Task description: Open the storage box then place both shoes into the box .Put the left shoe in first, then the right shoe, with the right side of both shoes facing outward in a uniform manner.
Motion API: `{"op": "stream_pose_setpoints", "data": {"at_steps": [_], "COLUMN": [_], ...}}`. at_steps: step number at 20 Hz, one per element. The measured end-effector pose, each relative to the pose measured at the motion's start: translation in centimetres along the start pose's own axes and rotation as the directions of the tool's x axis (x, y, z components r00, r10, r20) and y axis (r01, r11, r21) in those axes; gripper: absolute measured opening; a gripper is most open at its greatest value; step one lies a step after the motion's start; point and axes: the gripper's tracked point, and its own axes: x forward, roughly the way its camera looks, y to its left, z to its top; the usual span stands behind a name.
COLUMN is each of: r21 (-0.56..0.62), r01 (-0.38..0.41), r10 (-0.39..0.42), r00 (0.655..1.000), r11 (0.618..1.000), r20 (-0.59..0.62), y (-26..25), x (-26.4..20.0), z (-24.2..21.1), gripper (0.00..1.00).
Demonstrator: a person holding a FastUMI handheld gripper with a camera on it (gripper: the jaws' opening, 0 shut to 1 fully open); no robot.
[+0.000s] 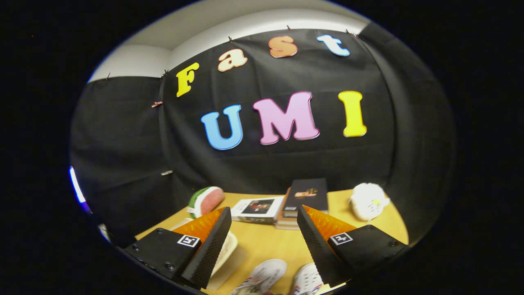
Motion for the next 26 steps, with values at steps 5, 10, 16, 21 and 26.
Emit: {"op": "stream_pose_setpoints", "data": {"at_steps": [5,10,16,21,26], "r21": [0.298,0.527,0.675,0.752,0.774], "r01": [-0.164,-0.142,-0.066,-0.032,-0.058], "r10": [0.233,0.377,0.457,0.501,0.485], "r00": [0.949,0.850,0.784,0.765,0.808], "r11": [0.940,0.838,0.735,0.658,0.631], "r20": [-0.214,-0.369,-0.421,-0.406,-0.335], "y": [3.6,6.1,8.1,9.9,9.9], "x": [0.5,0.1,0.2,0.5,0.5], "z": [-7.2,-14.5,-19.6,-20.5,-17.8], "gripper": [0.97,0.97,0.97,0.91,0.09]}}
